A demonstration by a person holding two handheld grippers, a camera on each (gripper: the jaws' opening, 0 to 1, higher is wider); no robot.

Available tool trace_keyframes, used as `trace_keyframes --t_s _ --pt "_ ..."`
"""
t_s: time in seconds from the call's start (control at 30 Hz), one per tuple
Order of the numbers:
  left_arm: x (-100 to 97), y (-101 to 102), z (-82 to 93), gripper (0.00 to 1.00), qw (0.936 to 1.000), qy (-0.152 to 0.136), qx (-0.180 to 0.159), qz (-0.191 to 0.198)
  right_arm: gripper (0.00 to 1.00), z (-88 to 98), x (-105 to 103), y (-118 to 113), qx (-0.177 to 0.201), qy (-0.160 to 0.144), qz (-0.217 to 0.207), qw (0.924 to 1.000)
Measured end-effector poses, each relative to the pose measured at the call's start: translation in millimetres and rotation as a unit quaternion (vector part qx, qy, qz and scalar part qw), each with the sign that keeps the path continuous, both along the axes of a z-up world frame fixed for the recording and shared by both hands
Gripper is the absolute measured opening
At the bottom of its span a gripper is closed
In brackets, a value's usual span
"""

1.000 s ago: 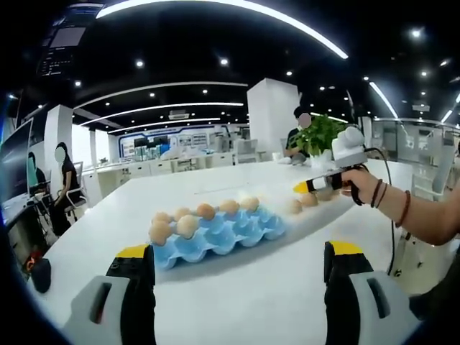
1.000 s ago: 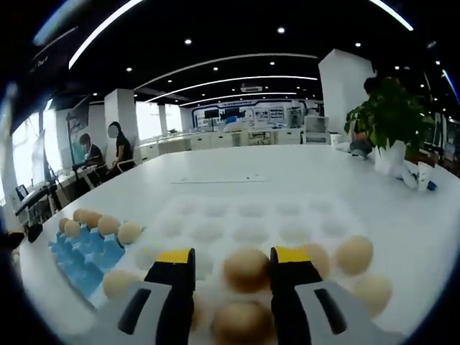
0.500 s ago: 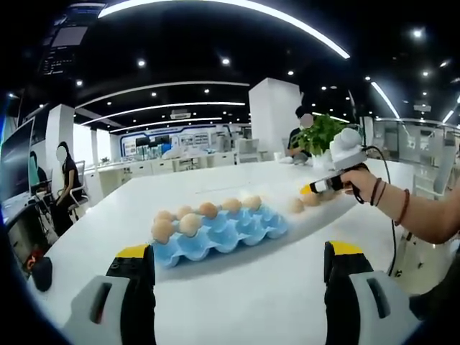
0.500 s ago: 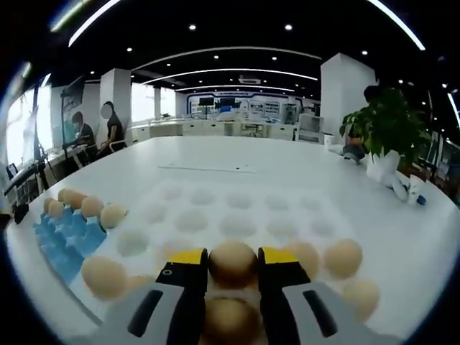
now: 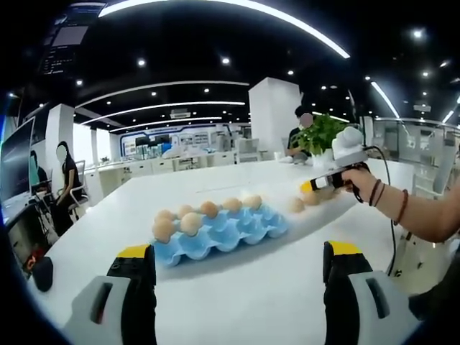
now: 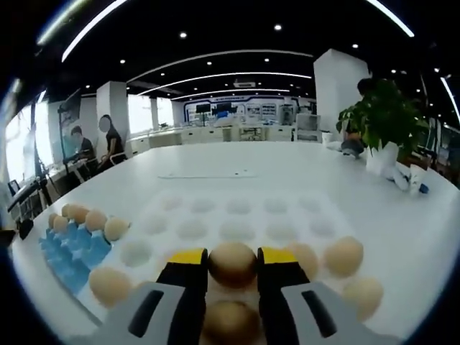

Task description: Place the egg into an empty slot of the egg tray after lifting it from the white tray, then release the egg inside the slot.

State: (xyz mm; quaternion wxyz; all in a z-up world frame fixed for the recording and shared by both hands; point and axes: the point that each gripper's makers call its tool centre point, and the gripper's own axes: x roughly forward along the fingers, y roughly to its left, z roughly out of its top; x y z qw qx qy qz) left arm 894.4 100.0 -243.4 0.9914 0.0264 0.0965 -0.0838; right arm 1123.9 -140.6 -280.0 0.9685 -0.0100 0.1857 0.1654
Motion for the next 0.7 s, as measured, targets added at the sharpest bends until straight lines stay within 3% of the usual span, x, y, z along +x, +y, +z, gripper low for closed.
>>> trace_keyframes --t_s 0.43,0.7 --pt "2.3 -6.9 0.9 0.99 0.9999 0.003 0.005 -0.013 0.27 33.9 -5.0 1.3 0.019 -0.044 -0.004 0.9988" --pt "3.6 -6.2 1.3 0.98 0.9999 0.003 0.006 -0.015 0.27 41.9 -7.6 12.0 0.025 -0.048 0.007 0.9985"
